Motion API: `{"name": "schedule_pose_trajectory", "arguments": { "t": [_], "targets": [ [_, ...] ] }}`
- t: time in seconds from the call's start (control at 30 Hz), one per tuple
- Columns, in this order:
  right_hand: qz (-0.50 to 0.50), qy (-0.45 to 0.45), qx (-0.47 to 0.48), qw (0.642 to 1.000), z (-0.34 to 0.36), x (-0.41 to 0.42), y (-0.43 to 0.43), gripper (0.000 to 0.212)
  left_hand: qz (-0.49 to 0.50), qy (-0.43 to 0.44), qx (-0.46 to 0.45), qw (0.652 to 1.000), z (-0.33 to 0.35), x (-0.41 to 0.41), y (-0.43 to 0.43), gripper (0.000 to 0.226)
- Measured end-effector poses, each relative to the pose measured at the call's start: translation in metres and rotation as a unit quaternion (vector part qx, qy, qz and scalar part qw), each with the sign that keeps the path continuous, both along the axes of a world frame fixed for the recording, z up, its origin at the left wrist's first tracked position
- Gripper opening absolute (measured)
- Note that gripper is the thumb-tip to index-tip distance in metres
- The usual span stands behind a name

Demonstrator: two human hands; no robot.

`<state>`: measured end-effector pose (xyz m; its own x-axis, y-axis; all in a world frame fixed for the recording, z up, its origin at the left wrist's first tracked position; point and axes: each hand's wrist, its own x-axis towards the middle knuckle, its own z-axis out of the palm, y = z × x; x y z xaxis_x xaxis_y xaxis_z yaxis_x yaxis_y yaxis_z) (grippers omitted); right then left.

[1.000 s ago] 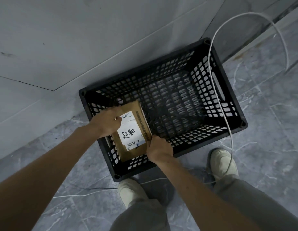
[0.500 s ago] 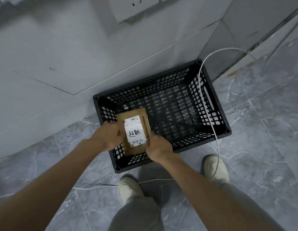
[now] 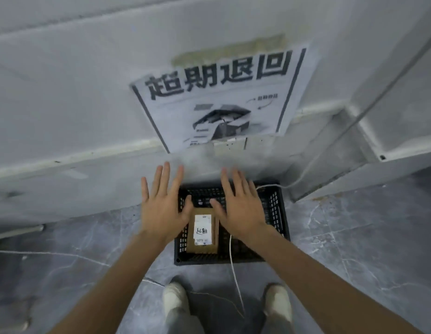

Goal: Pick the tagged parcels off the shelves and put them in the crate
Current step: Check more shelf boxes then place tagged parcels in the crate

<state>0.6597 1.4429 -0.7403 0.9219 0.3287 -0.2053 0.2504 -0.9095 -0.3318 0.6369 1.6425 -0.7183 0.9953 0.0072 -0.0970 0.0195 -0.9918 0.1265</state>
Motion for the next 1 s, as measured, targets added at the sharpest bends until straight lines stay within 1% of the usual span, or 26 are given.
{"name": "schedule_pose_trajectory", "arguments": {
  "t": [0.1, 0.23, 0.37, 0.53, 0.63, 0.77, 0.9, 1.0],
  "targets": [
    [0.030, -0.063, 0.011, 0.998, 0.062, 0.013, 0.002, 0.080, 0.041, -0.054, -0.002, 0.998, 0.064, -0.009, 0.000, 0.075],
    [0.084, -0.124, 0.028, 0.988, 0.149, 0.025, 0.021, 0.081, 0.110, -0.112, 0.024, 0.987, 0.150, -0.023, 0.018, 0.077],
    [0.122, -0.171, 0.054, 0.976, 0.232, 0.028, 0.059, 0.082, 0.173, -0.171, 0.051, 0.969, 0.234, -0.048, 0.046, 0.080],
    [0.184, -0.240, 0.086, 0.949, 0.335, 0.011, 0.115, 0.082, 0.242, -0.231, 0.082, 0.939, 0.338, -0.098, 0.090, 0.080],
    [0.224, -0.276, 0.113, 0.928, 0.395, -0.013, 0.148, 0.083, 0.290, -0.264, 0.098, 0.915, 0.396, -0.146, 0.116, 0.081],
    [0.243, -0.320, 0.135, 0.906, 0.460, -0.043, 0.192, 0.083, 0.347, -0.274, 0.114, 0.890, 0.454, -0.207, 0.147, 0.082],
    [0.285, -0.360, 0.153, 0.875, 0.533, -0.106, 0.241, 0.084, 0.393, -0.315, 0.131, 0.854, 0.521, -0.292, 0.173, 0.081],
    [0.321, -0.378, 0.186, 0.848, 0.580, -0.159, 0.275, 0.084, 0.416, -0.333, 0.167, 0.830, 0.567, -0.359, 0.191, 0.081]
  ]
}}
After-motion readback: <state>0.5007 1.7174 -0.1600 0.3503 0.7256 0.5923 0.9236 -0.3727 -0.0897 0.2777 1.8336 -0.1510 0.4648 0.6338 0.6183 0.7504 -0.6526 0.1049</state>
